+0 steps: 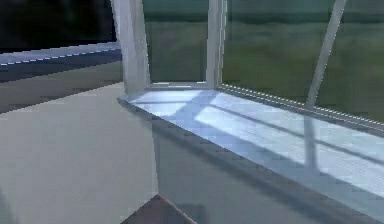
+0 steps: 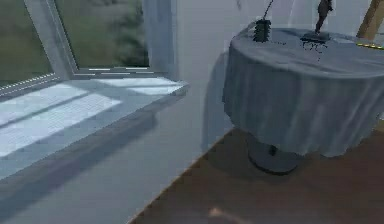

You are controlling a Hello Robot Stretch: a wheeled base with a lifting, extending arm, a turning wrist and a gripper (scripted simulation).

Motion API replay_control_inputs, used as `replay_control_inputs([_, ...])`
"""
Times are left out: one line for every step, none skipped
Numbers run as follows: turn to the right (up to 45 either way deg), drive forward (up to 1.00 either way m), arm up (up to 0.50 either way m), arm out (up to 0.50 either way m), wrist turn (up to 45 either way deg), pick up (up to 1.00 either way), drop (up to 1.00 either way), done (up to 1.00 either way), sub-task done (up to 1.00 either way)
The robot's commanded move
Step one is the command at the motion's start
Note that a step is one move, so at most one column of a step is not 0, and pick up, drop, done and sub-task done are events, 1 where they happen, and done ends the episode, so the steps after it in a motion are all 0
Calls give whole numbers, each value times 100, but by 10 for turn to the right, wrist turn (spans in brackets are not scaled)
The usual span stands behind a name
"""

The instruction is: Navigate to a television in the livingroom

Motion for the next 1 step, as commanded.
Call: replay_control_inputs([-450,0,0,0,0,0,0,0,0])
